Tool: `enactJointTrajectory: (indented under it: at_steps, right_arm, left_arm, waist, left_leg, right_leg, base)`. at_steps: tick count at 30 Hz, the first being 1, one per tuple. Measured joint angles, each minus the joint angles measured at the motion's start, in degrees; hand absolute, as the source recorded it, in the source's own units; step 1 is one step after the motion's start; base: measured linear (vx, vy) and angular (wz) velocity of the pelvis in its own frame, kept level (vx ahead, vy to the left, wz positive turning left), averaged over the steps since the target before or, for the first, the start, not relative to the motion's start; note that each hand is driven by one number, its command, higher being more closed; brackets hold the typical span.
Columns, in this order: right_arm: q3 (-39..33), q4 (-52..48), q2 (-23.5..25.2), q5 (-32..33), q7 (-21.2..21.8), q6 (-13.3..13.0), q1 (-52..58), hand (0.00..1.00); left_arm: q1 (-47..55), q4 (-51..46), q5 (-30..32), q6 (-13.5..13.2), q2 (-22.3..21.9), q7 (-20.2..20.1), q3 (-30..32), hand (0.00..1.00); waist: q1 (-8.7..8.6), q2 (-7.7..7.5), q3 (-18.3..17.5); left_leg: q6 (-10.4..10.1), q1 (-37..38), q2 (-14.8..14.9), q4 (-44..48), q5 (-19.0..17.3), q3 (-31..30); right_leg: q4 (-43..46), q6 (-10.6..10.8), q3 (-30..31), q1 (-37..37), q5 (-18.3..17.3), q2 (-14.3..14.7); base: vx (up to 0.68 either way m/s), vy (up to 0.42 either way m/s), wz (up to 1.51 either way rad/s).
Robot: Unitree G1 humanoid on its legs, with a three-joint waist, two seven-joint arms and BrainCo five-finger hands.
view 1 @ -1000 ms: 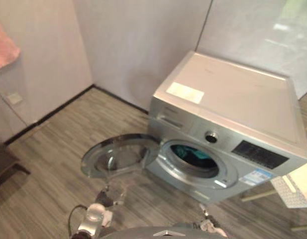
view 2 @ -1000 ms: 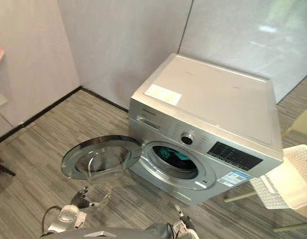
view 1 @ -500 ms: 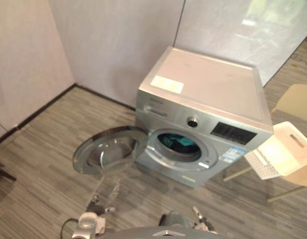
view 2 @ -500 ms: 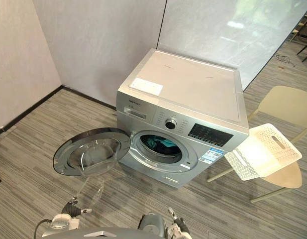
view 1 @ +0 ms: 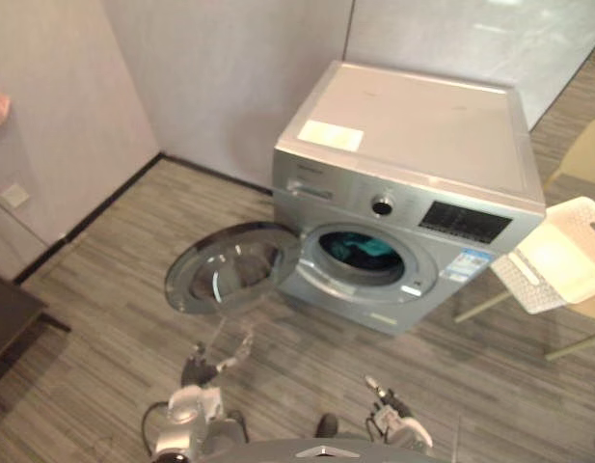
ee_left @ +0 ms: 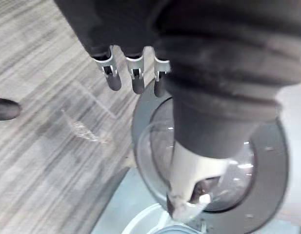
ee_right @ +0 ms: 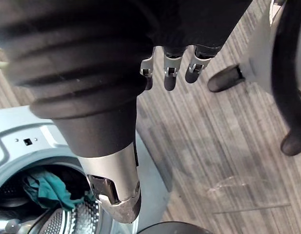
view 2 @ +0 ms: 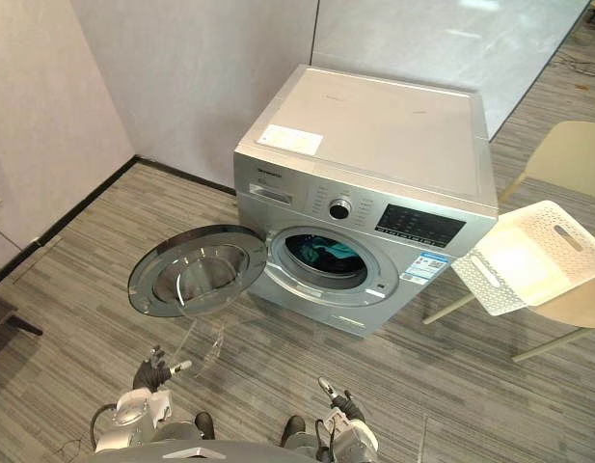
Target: Pick up the laundry basket with both hands and put the clothes into the washing machine.
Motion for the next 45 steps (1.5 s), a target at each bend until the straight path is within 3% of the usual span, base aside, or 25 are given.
enactJointTrajectory:
  at_steps: [1, 2, 4, 7, 8, 9, 10, 11, 12, 15, 18, 19, 23, 26, 28, 30, 32, 34, 35, 36, 39, 42, 45]
  right_arm:
    - [-0.96, 0.04, -0.42, -1.24, -0.07, 0.05, 0.07, 0.0]
    - [-1.19, 0.03, -0.82, -1.46, -0.16, 0.07, 0.11, 0.0]
    - [-2.2, 0.32, -2.07, -1.77, -0.01, -0.06, 2.1, 0.0]
    - [-2.84, 1.14, -2.78, -1.82, 0.0, 0.16, 2.86, 0.0]
    - [-3.71, 2.07, -3.31, -1.81, 0.0, 0.21, 3.6, 0.0]
    - [-4.64, 2.35, -3.94, -1.81, -0.1, 0.21, 4.2, 0.0]
    - [-5.14, 2.49, -3.59, -1.81, -0.07, 0.21, 4.19, 0.0]
    - [-5.93, 3.27, -2.21, -1.81, -0.02, 0.23, 3.89, 0.0]
    - [-6.43, 4.68, -0.59, -1.79, -0.06, 0.33, 4.1, 0.0]
    - [-6.98, 4.17, 0.05, -1.79, -0.43, 0.15, 5.05, 0.0]
    - [-5.21, 2.83, -0.66, -1.87, 0.18, 0.0, 4.5, 0.0]
    - [-4.68, 1.83, -1.12, -1.87, 0.4, 0.0, 4.57, 0.0]
    - [-3.11, -1.51, -2.07, -1.95, 2.1, 0.09, 4.57, 0.0]
    - [-0.72, -4.38, -1.89, -3.42, 2.67, 0.14, 3.37, 0.0]
    - [0.78, -5.73, -1.44, -3.51, 2.93, 0.07, 2.39, 0.0]
    - [2.47, -7.0, -0.45, -2.8, 2.98, -0.39, 2.72, 0.0]
    - [3.56, -7.02, -0.11, -1.71, 2.96, -0.96, 3.24, 0.0]
    - [3.92, -7.24, 0.39, -1.13, 2.95, -1.24, 3.44, 0.0]
    - [4.24, -7.77, 0.76, -0.52, 2.93, -1.33, 3.95, 0.0]
    - [4.24, -7.77, 0.76, -0.52, 2.93, -1.33, 3.95, 0.0]
    - [5.67, -12.36, 3.19, 0.91, 3.04, -1.69, 6.44, 0.0]
    - [5.89, -15.67, 3.97, 1.15, 3.14, -2.08, 8.01, 0.0]
    - [5.8, -18.26, 4.91, 1.27, 3.11, -2.13, 9.54, 0.0]
  left_arm:
    - [0.31, -3.54, -0.39, -0.14, -0.05, -0.09, 0.35, 0.0]
    - [0.87, -5.36, -0.76, -0.17, -0.05, -0.09, 0.96, 0.0]
    - [1.77, -11.82, -1.57, -0.8, -0.05, 0.27, 4.34, 0.0]
    - [0.04, -14.44, -1.61, -2.46, 0.03, 1.38, 7.05, 0.0]
    - [-0.52, -15.23, -1.62, -2.56, 0.03, 2.27, 7.6, 0.0]
    - [-0.55, -15.73, -1.58, -2.63, 0.19, 3.21, 7.73, 0.0]
    - [-0.7, -16.19, -1.59, -2.62, 0.57, 3.75, 7.7, 0.0]
    - [-1.8, -17.34, -1.54, -2.63, 1.91, 4.51, 6.93, 0.0]
    - [-2.92, -17.39, -1.52, -2.62, 3.93, 4.97, 5.93, 0.0]
    - [-2.48, -18.88, -0.16, -2.65, 6.64, 4.87, 4.85, 0.0]
    - [-3.13, -19.37, 0.23, -3.59, 6.88, 4.61, 4.46, 0.0]
    - [-3.32, -18.46, 0.23, -3.79, 6.74, 4.41, 4.19, 0.0]
    - [-10.13, -9.96, 0.62, -3.85, 7.36, 3.83, 5.31, 0.0]
    - [-21.47, -2.23, 0.55, -4.0, 11.57, 5.04, 7.53, 0.0]
    - [-29.36, 3.01, 0.56, -4.17, 17.22, 6.05, 7.69, 0.0]
    - [-40.83, 12.57, -0.07, -4.25, 24.66, 7.55, 7.61, 0.0]
    - [-47.9, 18.17, -1.91, -4.16, 27.71, 7.72, 7.42, 0.0]
    - [-52.95, 20.53, -3.09, -4.52, 28.62, 7.67, 7.16, 0.0]
    - [-54.16, 20.92, -5.19, -5.98, 28.63, 7.62, 7.67, 0.0]
    - [-54.16, 20.92, -5.19, -5.98, 28.63, 7.62, 7.67, 0.0]
    - [-56.81, 21.03, -14.26, -8.16, 28.34, 9.38, 7.33, 0.0]
    - [-54.74, 18.52, -17.58, -10.42, 25.34, 10.39, 7.25, 0.0]
    - [-44.33, 9.33, -22.19, -13.42, 17.7, 10.38, 6.73, 0.0]
  waist:
    - [0.09, 0.76, 0.52]
    - [0.04, 0.56, 0.76]
    - [-1.24, 1.57, 0.0]
    - [-2.54, 2.04, -0.43]
    - [-3.31, 2.99, -1.37]
    - [-3.64, 3.94, -3.16]
    - [-4.39, 3.81, -3.72]
    - [-5.51, 2.34, -3.57]
    - [-6.01, 1.33, -3.73]
    - [-5.2, 0.07, -4.64]
    - [-5.48, 0.38, -5.05]
    - [-6.04, 1.09, -4.77]
    - [-7.15, 1.94, -2.97]
    - [-8.45, -0.8, 0.81]
    - [-9.36, -3.98, 3.85]
    - [-10.23, -8.88, 6.65]
    - [-10.85, -10.62, 7.65]
    - [-10.75, -10.88, 7.94]
    - [-10.31, -10.78, 8.04]
    - [-10.31, -10.78, 8.04]
    - [-9.1, -10.91, 8.05]
    - [-7.83, -10.96, 8.0]
    - [-6.47, -10.79, 7.88]
  left_leg:
    - [3.6, -2.08, 1.44, 8.1, -0.98, 1.23]
    - [4.33, -2.91, 2.62, 11.96, -1.58, 1.79]
    - [4.88, -2.19, 7.91, 18.98, -2.0, 1.93]
    - [5.69, -1.21, 10.75, 15.92, -0.74, 0.31]
    - [6.25, -0.13, 11.08, 10.27, 3.89, -1.66]
    - [0.68, 1.8, 8.85, 3.8, 3.03, -3.8]
    - [-1.12, 2.76, 7.67, 0.64, 2.74, -4.05]
    - [-3.01, 3.54, 5.09, -4.45, 3.83, -4.94]
    - [-2.42, 3.71, 3.03, -7.39, 5.75, -6.8]
    - [-2.3, 5.31, 1.19, -8.27, 5.88, -6.86]
    - [-2.14, 4.87, 0.99, -9.21, 5.95, -6.07]
    - [-2.07, 4.19, 1.04, -9.84, 6.18, -5.6]
    - [-2.08, 0.43, 1.3, -11.19, 7.34, -2.25]
    - [-2.43, -4.12, 1.54, -12.17, 8.77, 1.44]
    - [-2.9, -6.32, 1.85, -13.07, 9.9, 3.74]
    - [-3.35, -9.13, 2.35, -13.91, 11.49, 6.41]
    - [-3.26, -11.33, 3.44, -13.28, 12.02, 7.55]
    - [-3.61, -13.46, 4.96, -12.18, 11.79, 8.99]
    - [-3.91, -14.25, 5.89, -11.28, 11.54, 10.24]
    - [-3.91, -14.25, 5.89, -11.28, 11.54, 10.24]
    - [-4.47, -14.79, 8.62, -8.26, 9.25, 12.43]
    - [-4.24, -14.41, 8.89, -5.98, 7.81, 13.54]
    - [-4.19, -10.98, 8.93, -4.76, 7.79, 14.76]
  right_leg:
    - [0.93, 0.05, -0.26, -0.02, -0.17, -1.27]
    - [1.43, 0.24, -0.36, 0.07, -0.29, -1.99]
    - [1.54, 1.66, -1.24, 0.99, 0.15, -4.75]
    - [-0.21, 4.07, -2.45, 1.88, 1.94, -6.96]
    - [-1.82, 5.55, -3.39, 2.38, 3.26, -7.25]
    - [-4.32, 6.5, -4.51, 2.68, 5.0, -7.44]
    - [-6.02, 6.3, -4.74, 3.18, 5.23, -7.68]
    - [-6.0, 5.82, -4.74, 3.26, 5.53, -8.87]
    - [-5.99, 5.49, -5.67, 3.92, 6.62, -9.25]
    - [-5.99, 5.6, -7.76, 5.35, 6.81, -10.78]
    - [-6.0, 7.08, -7.47, 4.02, 7.25, -11.13]
    - [-6.0, 7.32, -7.26, 2.63, 7.18, -11.13]
    - [-5.99, 8.49, -3.71, -4.19, 8.74, -11.05]
    - [-5.98, 7.34, 0.21, -12.45, 10.58, -10.65]
    - [-5.98, 7.03, 1.64, -16.89, 10.85, -10.24]
    - [-5.97, 5.09, 4.04, -22.27, 13.25, -9.42]
    - [-5.96, 4.81, 5.09, -25.15, 15.51, -8.25]
    - [-5.95, 2.61, 6.28, -28.12, 17.32, -6.66]
    - [-5.95, 1.74, 6.84, -29.33, 18.13, -5.86]
    - [-5.95, 1.74, 6.84, -29.33, 18.13, -5.86]
    - [-5.95, 0.63, 8.14, -30.09, 19.5, -3.7]
    - [-5.95, 0.64, 8.05, -29.51, 19.53, -3.96]
    - [-5.95, 1.03, 7.14, -25.32, 19.22, -4.53]
  base:
    - [-0.07, 0.156, 0.11]
    - [-0.03, 0.168, 0.13]
    - [-0.01, 0.219, 0.19]
    - [0.03, 0.355, 0.37]
    - [0.09, 0.392, 0.56]
    - [0.12, 0.459, 0.61]
    - [0.09, 0.36, 0.83]
    - [0.06, 0.277, 1.16]
    - [0.05, 0.223, 1.08]
    - [0.04, 0.115, 0.23]
    - [0.0, 0.044, -0.1]
    - [-0.04, -0.001, -0.16]
    - [-0.07, -0.008, -0.41]
    - [-0.11, -0.006, -0.57]
    - [-0.14, -0.025, -0.55]
    - [-0.08, -0.03, -0.49]
    - [-0.04, -0.039, -0.39]
    - [-0.03, -0.037, -0.49]
    - [-0.01, -0.014, -0.34]
    - [0.0, 0.001, -0.44]
    - [0.0, 0.026, -0.32]
    - [0.02, 0.058, -0.12]
    - [0.04, 0.083, 0.08]
